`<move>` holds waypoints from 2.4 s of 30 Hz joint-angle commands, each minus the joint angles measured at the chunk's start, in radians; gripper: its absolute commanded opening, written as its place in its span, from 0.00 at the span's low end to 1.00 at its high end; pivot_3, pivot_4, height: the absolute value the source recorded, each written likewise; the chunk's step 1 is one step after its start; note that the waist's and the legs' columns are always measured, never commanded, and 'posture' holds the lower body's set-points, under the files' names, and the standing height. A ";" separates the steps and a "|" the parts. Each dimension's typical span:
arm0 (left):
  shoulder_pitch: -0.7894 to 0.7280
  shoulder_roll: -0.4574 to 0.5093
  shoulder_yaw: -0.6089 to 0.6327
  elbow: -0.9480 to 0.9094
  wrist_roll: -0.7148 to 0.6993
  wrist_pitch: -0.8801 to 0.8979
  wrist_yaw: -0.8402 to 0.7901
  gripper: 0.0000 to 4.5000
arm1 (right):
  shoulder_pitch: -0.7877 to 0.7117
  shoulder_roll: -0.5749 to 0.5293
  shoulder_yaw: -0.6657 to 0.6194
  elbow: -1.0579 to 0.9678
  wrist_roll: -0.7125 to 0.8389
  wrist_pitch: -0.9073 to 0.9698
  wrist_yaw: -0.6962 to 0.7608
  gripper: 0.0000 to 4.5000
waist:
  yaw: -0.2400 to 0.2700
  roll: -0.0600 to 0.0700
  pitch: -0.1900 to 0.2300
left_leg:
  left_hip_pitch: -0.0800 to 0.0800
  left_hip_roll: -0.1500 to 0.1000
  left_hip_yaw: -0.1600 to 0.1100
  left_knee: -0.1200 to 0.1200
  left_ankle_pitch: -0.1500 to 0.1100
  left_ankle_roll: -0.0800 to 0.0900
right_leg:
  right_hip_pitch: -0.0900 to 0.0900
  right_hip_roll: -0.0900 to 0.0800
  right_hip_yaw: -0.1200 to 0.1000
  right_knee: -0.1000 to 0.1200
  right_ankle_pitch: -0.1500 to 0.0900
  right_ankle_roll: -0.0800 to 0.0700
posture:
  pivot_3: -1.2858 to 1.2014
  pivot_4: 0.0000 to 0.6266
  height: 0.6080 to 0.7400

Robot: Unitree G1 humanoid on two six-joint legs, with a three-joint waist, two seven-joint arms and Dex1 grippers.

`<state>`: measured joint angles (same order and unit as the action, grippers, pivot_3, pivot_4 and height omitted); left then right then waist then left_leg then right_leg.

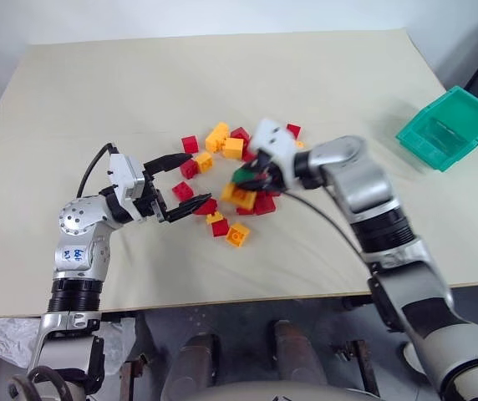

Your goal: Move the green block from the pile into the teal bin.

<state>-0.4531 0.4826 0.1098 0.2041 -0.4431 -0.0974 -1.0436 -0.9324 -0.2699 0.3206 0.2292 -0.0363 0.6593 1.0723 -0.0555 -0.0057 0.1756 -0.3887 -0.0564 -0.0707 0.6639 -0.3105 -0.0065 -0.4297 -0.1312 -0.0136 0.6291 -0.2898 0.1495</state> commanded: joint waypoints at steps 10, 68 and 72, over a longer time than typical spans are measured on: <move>0.093 0.026 0.052 -0.103 -0.008 -0.005 0.040 1.00 | -0.123 -0.017 0.041 0.188 -0.007 -0.112 -0.009 0.86 | 0.024 0.000 0.000 | 0.000 -0.001 -0.001 0.001 0.000 0.000 | 0.001 -0.001 0.000 -0.001 0.000 0.000 | 0.52 0.24 1.00; -0.599 -0.384 -0.186 0.483 0.262 0.105 0.312 1.00 | -0.184 -0.476 -0.448 0.714 -0.168 -0.344 -0.978 0.33 | 0.041 0.000 0.000 | -0.001 -0.006 0.014 -0.002 0.001 0.003 | -0.001 -0.001 0.002 -0.003 0.001 0.002 | 0.52 0.24 1.00; -0.591 -0.378 -0.178 0.470 0.257 0.107 0.300 1.00 | -0.248 -0.466 -0.447 0.899 -0.152 -0.463 -1.017 0.63 | 0.032 -0.001 0.000 | -0.002 -0.005 0.014 -0.003 0.001 0.003 | -0.001 -0.001 0.003 -0.004 0.001 0.002 | 0.52 0.24 1.00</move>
<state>-1.0278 0.0996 -0.0837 0.6955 -0.1821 0.0135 -0.7373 -1.1497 -0.7196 -0.1237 1.1000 -0.1931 0.2571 0.0653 -0.0233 -0.0063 0.1761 -0.3904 -0.0616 -0.0566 0.6615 -0.3097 -0.0039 -0.4303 -0.1323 -0.0111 0.6254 -0.2888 0.1514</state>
